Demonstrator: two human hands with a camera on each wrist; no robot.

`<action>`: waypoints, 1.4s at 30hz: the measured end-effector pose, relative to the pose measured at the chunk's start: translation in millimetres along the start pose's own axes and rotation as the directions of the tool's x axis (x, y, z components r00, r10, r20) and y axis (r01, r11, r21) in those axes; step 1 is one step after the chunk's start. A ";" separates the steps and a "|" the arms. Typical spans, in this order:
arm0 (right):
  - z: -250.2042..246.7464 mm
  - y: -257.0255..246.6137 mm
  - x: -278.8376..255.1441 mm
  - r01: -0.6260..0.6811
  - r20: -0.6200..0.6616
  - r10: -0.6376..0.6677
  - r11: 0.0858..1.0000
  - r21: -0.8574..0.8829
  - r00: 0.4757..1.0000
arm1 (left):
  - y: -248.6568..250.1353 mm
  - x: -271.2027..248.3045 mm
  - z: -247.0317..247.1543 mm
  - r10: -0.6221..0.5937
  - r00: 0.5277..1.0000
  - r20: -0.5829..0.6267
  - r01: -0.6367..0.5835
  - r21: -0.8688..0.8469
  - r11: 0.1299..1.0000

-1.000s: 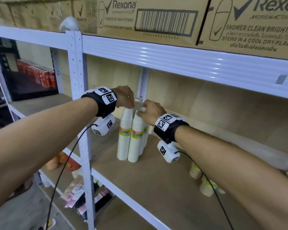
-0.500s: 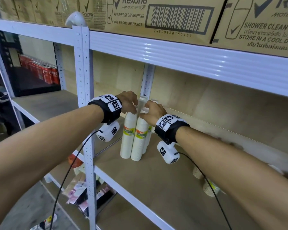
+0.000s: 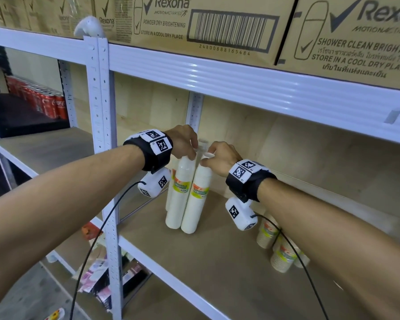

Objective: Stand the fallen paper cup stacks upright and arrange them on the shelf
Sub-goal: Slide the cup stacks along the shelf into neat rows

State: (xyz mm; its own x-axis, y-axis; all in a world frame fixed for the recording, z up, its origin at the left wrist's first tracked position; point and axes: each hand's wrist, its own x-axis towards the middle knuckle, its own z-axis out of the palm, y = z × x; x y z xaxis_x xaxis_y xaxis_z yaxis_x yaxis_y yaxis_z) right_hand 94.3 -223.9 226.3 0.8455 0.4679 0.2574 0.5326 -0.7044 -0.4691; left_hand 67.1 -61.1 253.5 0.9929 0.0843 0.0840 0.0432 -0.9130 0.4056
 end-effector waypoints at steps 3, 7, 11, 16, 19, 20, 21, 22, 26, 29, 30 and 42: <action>-12.1 14.1 1.4 -0.063 -0.010 0.063 0.997 -0.035 0.998 | 14.9 7.9 2.2 0.032 0.999 0.030 -0.031 -0.029 0.999; -28.6 35.1 0.0 -0.122 -0.032 0.121 0.991 -0.055 0.992 | 36.0 22.1 11.7 0.068 0.996 0.051 -0.065 -0.064 0.996; -43.8 58.4 -2.0 -0.189 -0.085 0.183 0.980 -0.063 0.979 | 56.4 39.7 25.5 0.132 0.990 0.041 -0.128 -0.099 0.987; -52.0 84.9 2.5 -0.258 -0.146 0.246 0.964 -0.070 0.958 | 77.2 62.1 43.0 0.200 0.980 -0.019 -0.201 -0.065 0.977; -54.5 96.7 7.1 -0.304 -0.159 0.290 0.950 -0.073 0.944 | 87.2 74.4 51.4 0.243 0.969 -0.046 -0.245 -0.033 0.969; -55.0 100.7 9.1 -0.317 -0.162 0.303 0.946 -0.072 0.939 | 89.7 79.1 54.0 0.253 0.966 -0.049 -0.255 -0.037 0.966; -55.4 104.5 11.2 -0.326 -0.165 0.311 0.943 -0.070 0.936 | 91.7 83.6 56.6 0.260 0.964 -0.052 -0.262 -0.046 0.964; -55.9 108.1 13.4 -0.336 -0.167 0.322 0.939 -0.066 0.932 | 93.7 87.8 59.1 0.263 0.963 -0.051 -0.266 -0.058 0.962; -56.9 119.7 23.5 -0.366 -0.169 0.352 0.928 -0.063 0.921 | 96.9 103.8 68.3 0.267 0.963 -0.045 -0.270 -0.080 0.959; -56.0 125.9 31.4 -0.385 -0.182 0.368 0.921 -0.066 0.912 | 96.5 114.5 74.4 0.258 0.965 -0.050 -0.262 -0.107 0.959; -55.3 127.7 34.1 -0.389 -0.184 0.372 0.919 -0.067 0.910 | 96.0 117.7 75.6 0.251 0.966 -0.055 -0.256 -0.119 0.959; -45.1 137.7 58.6 -0.387 -0.199 0.391 0.920 0.062 0.899 | 95.6 143.4 87.8 0.207 0.978 -0.025 -0.207 -0.249 0.946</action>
State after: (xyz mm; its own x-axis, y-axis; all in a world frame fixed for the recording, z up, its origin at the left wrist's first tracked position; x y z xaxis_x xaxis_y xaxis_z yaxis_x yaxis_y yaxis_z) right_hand 218.9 -317.5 214.9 0.9756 0.0388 0.2160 0.1608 -0.7961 -0.5834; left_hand 223.4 -171.4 224.4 0.9773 -0.0968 0.1885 -0.1918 -0.7823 0.5927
